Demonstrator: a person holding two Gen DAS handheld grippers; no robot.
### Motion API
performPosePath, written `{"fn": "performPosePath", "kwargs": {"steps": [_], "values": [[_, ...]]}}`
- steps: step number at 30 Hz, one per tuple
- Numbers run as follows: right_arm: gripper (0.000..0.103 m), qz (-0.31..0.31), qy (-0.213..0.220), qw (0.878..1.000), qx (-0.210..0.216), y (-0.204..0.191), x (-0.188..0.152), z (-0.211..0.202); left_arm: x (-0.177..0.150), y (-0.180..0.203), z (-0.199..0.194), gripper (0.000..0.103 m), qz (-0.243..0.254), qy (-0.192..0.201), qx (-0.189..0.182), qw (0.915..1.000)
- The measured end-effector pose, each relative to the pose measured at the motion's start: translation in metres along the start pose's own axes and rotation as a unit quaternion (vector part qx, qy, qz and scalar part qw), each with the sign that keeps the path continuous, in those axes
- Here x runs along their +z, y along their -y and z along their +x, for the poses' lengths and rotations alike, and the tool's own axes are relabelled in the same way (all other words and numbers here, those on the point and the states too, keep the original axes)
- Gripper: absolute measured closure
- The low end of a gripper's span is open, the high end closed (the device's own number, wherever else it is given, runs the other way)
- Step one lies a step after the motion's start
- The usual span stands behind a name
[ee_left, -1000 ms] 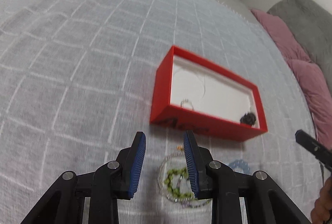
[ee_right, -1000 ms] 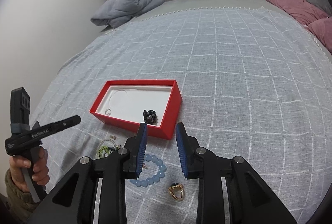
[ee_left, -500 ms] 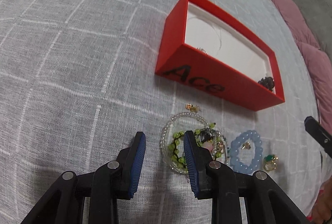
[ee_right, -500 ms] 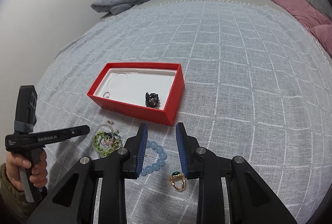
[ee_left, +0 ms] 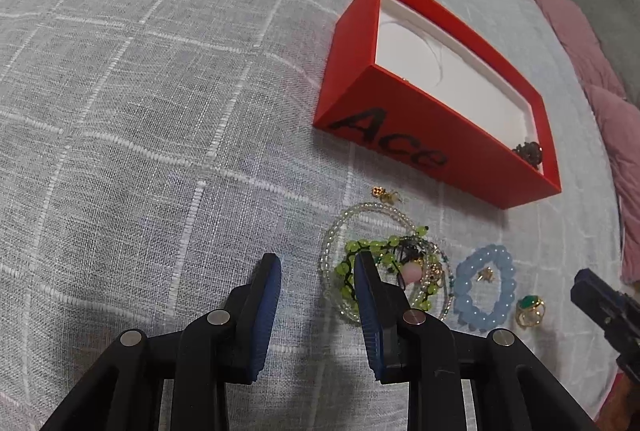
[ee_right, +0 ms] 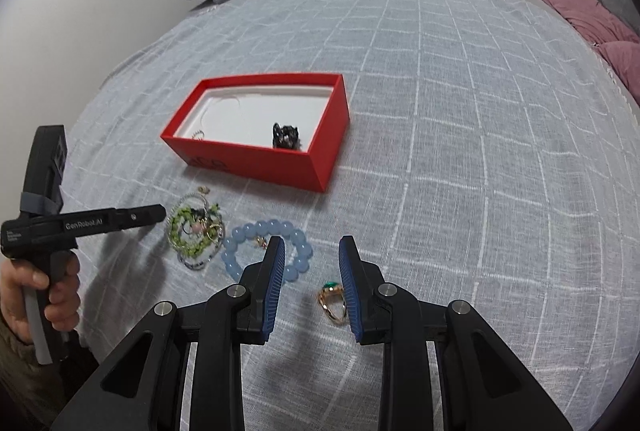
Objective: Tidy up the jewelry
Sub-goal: 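Move the open right tool over the gold ring with green stone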
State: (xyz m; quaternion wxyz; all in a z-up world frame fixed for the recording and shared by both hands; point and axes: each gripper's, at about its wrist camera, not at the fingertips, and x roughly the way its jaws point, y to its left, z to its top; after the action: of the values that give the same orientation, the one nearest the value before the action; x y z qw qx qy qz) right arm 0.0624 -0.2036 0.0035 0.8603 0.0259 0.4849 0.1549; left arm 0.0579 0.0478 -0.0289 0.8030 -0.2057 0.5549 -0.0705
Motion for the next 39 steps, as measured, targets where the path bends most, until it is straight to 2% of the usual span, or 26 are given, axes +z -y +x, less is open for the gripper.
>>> {"fn": "performPosePath", "kwargs": {"steps": [14,25,32,39], "values": [[0.073,-0.034,-0.059,0.997,-0.037,-0.004,-0.020,0.024,-0.007,0.005,0.004,0.075,0.003,-0.002,-0.001,1.0000],[0.073,-0.045,-0.071,0.995,-0.050,-0.007,-0.022,0.029,-0.009,0.009,0.004,0.076,0.005,-0.001,0.000,1.0000],[0.073,-0.051,-0.072,0.995,-0.049,-0.008,-0.022,0.030,-0.007,0.008,0.006,0.085,0.000,0.003,0.000,1.0000],[0.073,-0.049,-0.070,0.995,-0.048,-0.007,-0.021,0.029,-0.006,0.000,0.007,0.087,-0.021,0.004,-0.009,0.9997]]}}
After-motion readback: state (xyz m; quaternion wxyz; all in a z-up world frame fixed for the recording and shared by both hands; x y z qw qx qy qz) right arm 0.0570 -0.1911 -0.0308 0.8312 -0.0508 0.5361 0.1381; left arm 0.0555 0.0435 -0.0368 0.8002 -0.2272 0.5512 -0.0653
